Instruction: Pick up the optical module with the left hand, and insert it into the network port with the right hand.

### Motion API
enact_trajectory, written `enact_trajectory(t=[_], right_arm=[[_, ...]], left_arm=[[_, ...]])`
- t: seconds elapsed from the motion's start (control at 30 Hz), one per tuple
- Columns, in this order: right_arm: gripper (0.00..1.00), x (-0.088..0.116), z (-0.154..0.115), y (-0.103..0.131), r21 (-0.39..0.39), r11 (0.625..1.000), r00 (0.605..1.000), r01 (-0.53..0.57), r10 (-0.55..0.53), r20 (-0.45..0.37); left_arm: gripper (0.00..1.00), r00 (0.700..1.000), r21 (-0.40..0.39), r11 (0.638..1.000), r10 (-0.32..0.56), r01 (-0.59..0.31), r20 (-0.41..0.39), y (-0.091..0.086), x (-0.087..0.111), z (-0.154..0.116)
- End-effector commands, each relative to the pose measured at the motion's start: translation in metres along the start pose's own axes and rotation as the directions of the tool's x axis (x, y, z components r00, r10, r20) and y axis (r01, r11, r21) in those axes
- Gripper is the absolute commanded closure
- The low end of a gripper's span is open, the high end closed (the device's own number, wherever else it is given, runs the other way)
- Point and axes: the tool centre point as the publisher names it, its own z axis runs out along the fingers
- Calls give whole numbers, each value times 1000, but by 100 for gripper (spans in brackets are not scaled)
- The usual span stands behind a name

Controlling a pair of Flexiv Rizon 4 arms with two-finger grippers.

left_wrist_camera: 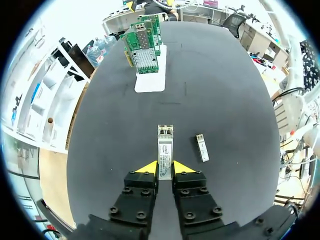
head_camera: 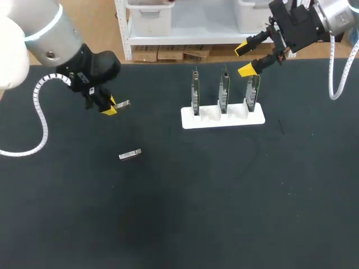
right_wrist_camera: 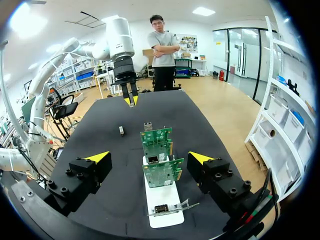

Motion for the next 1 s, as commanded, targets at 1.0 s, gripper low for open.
enact_trajectory(t=[1.0], right_arm=[[0, 0, 0, 1, 3, 1000, 1000, 0, 0, -1]], left_arm=[[100, 988, -56, 996, 70, -63, 141, 18, -26, -2]])
